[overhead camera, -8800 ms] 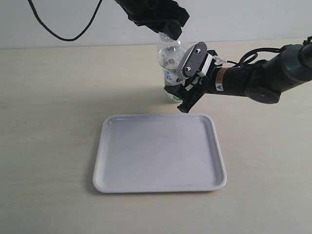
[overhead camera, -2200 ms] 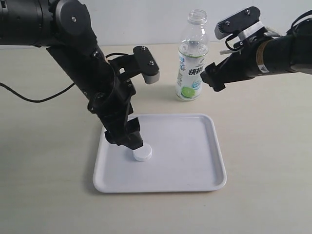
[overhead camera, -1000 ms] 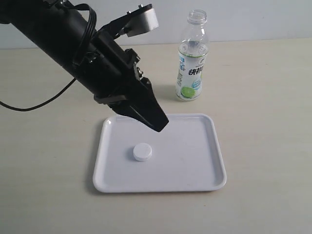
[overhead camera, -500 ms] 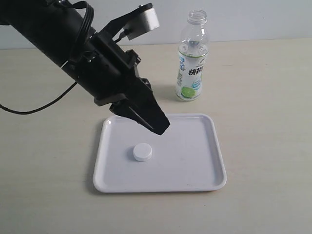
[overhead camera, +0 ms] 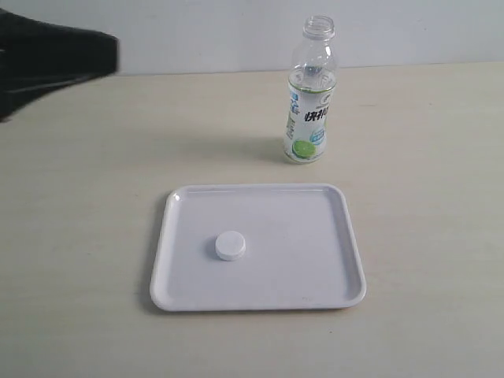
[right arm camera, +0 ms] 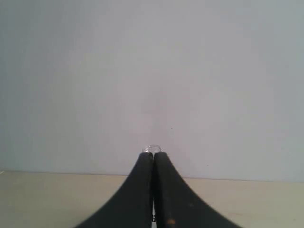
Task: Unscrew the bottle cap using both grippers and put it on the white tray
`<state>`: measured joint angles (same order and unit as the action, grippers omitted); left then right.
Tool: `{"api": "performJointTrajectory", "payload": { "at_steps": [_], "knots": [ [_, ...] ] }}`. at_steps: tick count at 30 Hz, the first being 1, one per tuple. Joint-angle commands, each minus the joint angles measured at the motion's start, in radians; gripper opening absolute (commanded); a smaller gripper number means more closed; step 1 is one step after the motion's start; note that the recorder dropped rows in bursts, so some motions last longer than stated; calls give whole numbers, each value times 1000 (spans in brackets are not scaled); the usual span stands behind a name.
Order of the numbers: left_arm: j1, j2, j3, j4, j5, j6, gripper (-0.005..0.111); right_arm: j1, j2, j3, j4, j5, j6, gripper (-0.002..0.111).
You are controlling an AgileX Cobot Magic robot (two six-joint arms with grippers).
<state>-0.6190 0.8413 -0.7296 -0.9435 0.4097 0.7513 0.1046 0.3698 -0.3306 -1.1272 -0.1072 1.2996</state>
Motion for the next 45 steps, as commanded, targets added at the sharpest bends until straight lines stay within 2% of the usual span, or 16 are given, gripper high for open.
{"api": "performJointTrajectory", "payload": {
  "at_steps": [1,10,15,17,19,21,22,24,26,28,31,39,41,42,43,45],
  "knots": [
    [1,-241,69,17,15,6,0,1,-7,5,3,3,8,0],
    [1,-558,74,25,30,16,0,1,-7,5,3,3,8,0],
    [1,-659,75,58,34,59,0,1,-7,5,3,3,10,0],
    [1,-672,119,108,17,61,0,1,-7,5,3,3,10,0],
    [34,-678,237,140,-44,119,0,1,-7,5,3,3,10,0],
    [128,-680,356,111,-144,158,0,1,-7,5,3,3,10,0],
    [202,-690,415,55,-217,158,0,1,-7,5,3,3,10,0],
    [312,-724,483,-43,-288,158,0,1,-7,5,3,3,10,0],
    [392,-796,536,-46,-293,158,0,1,-7,5,3,3,10,0],
    [420,-841,588,-46,-317,158,0,1,-7,5,3,3,10,0],
    [422,-841,630,-26,-341,160,0,1,-7,5,3,3,10,0],
    [422,-841,650,-15,-355,136,0,1,-7,5,3,3,10,0],
    [422,-841,653,59,-359,74,0,1,-7,5,3,3,10,0],
    [422,-841,661,157,-360,5,0,1,-7,5,3,3,10,0],
    [422,-841,671,261,-360,-78,0,1,-7,5,3,3,10,0],
    [422,-841,709,589,-370,-375,0,1,-7,5,3,3,10,0]
  ]
}}
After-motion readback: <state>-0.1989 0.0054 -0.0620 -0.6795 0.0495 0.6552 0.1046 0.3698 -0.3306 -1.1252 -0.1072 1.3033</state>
